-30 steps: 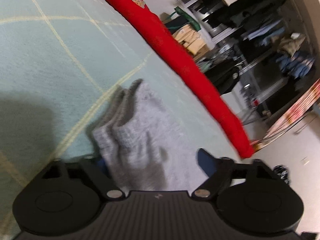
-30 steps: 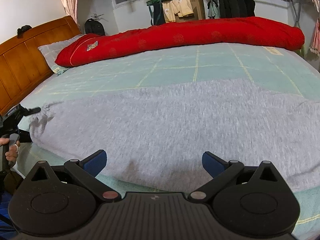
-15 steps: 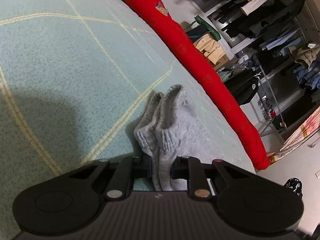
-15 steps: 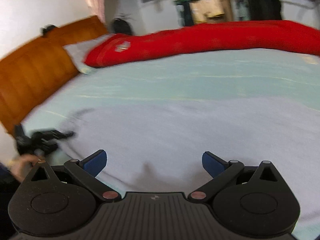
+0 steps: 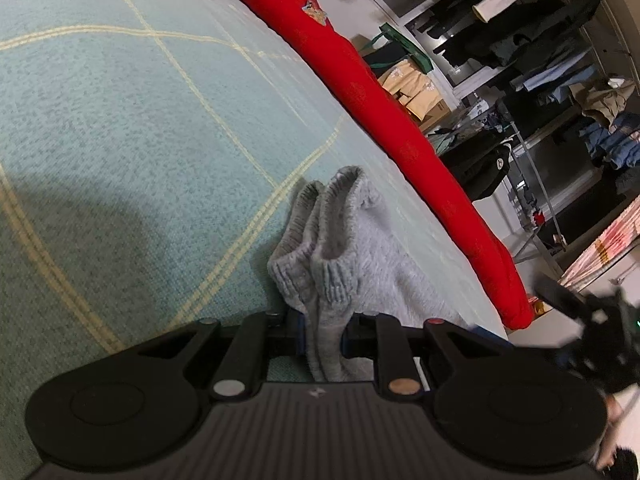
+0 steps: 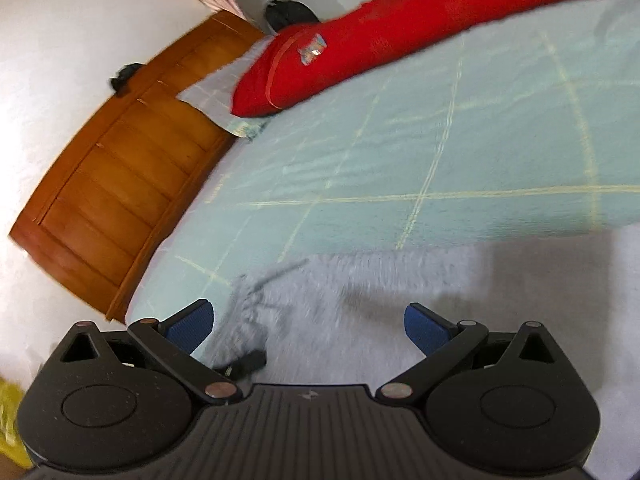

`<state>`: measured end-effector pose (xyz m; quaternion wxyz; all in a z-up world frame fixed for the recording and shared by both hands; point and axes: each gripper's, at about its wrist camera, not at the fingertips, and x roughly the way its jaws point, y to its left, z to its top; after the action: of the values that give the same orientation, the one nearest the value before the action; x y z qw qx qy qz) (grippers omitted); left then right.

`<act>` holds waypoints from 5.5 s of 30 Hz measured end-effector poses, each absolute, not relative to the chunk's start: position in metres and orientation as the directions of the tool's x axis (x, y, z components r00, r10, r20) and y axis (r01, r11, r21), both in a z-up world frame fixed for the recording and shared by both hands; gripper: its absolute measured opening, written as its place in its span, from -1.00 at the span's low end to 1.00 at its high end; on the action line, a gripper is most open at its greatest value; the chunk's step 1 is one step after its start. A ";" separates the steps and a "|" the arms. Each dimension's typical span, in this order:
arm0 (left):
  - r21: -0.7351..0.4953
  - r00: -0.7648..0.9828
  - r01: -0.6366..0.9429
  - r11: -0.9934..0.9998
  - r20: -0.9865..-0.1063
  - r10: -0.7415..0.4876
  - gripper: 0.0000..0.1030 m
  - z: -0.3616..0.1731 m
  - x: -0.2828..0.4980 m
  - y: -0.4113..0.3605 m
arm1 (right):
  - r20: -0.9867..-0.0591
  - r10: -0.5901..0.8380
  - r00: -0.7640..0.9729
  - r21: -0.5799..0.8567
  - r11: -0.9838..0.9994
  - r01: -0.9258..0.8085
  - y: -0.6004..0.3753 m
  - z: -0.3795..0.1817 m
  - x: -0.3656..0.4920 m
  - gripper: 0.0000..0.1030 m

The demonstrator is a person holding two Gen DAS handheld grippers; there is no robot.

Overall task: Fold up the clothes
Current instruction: 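Lift the cuffs with the left gripper and fold them toward the waistband, then open the left gripper to lay the cuffs on the sweatpants, then close the right gripper on the folded end of the sweatpants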

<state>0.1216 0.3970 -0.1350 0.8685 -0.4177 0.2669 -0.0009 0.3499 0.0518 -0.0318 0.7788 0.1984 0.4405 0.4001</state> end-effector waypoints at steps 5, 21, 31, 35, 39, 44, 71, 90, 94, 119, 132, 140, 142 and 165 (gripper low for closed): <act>-0.723 0.854 -0.213 0.658 -0.465 -0.233 -0.65 -0.135 0.121 0.398 | -0.570 0.759 0.315 0.644 0.651 -0.402 0.078 -0.057 0.380 1.00; -0.712 0.848 -0.222 0.667 -0.479 -0.228 -0.66 -0.132 0.120 0.394 | -0.642 0.688 0.340 0.516 0.715 -0.472 0.074 -0.043 0.309 1.00; -0.696 0.831 -0.242 0.676 -0.508 -0.226 -0.66 -0.124 0.125 0.393 | -0.634 0.706 0.317 0.521 0.692 -0.500 0.034 -0.033 0.263 1.00; -0.665 0.814 -0.261 0.700 -0.542 -0.211 -0.70 -0.115 0.130 0.390 | -0.612 0.688 0.390 0.488 0.717 -0.498 0.002 -0.015 0.246 1.00; -0.618 0.795 -0.276 0.737 -0.577 -0.187 -0.79 -0.098 0.138 0.382 | -0.588 0.650 0.480 0.437 0.756 -0.488 -0.030 -0.005 0.230 1.00; -0.556 0.787 -0.268 0.786 -0.597 -0.154 -0.80 -0.073 0.145 0.369 | -0.575 0.622 0.531 0.443 0.783 -0.437 -0.072 -0.005 0.220 1.00; -0.508 0.837 0.028 0.861 -0.459 -0.299 -0.80 0.045 0.178 0.229 | -0.513 0.577 0.635 0.523 0.797 -0.302 -0.187 -0.015 0.207 1.00; -0.365 0.744 0.158 0.918 -0.567 -0.354 -0.80 0.015 0.206 0.123 | -0.499 0.529 0.686 0.553 0.804 -0.218 -0.234 -0.022 0.202 1.00; -0.333 0.715 0.172 0.927 -0.606 -0.350 -0.80 0.001 0.207 0.105 | -0.502 0.522 0.689 0.554 0.807 -0.208 -0.237 -0.024 0.199 1.00; -0.226 0.597 0.368 0.902 -0.686 -0.416 0.11 -0.023 0.177 0.058 | -0.531 0.471 0.705 0.538 0.829 -0.148 -0.260 -0.031 0.193 1.00; -0.305 0.729 0.165 0.938 -0.603 -0.324 0.38 0.011 0.144 0.183 | -0.522 0.491 0.697 0.556 0.816 -0.158 -0.259 -0.033 0.194 1.00; -0.399 0.566 0.217 0.891 -0.693 -0.448 0.38 -0.049 0.147 0.170 | -0.534 0.503 0.680 0.541 0.821 -0.183 -0.246 -0.029 0.193 1.00; -0.354 0.575 0.252 0.901 -0.694 -0.434 0.38 -0.047 0.138 0.165 | -0.534 0.506 0.677 0.543 0.820 -0.184 -0.247 -0.029 0.194 1.00; -0.508 0.711 0.212 0.835 -0.506 -0.488 0.44 -0.040 0.183 0.222 | -0.449 0.687 0.571 0.338 0.722 -0.603 -0.124 -0.007 0.297 0.55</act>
<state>0.1830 0.2224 -0.0399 0.9004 -0.2117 0.3267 -0.1944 0.2965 -0.1237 -0.0070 0.8831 0.0738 0.2850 0.3652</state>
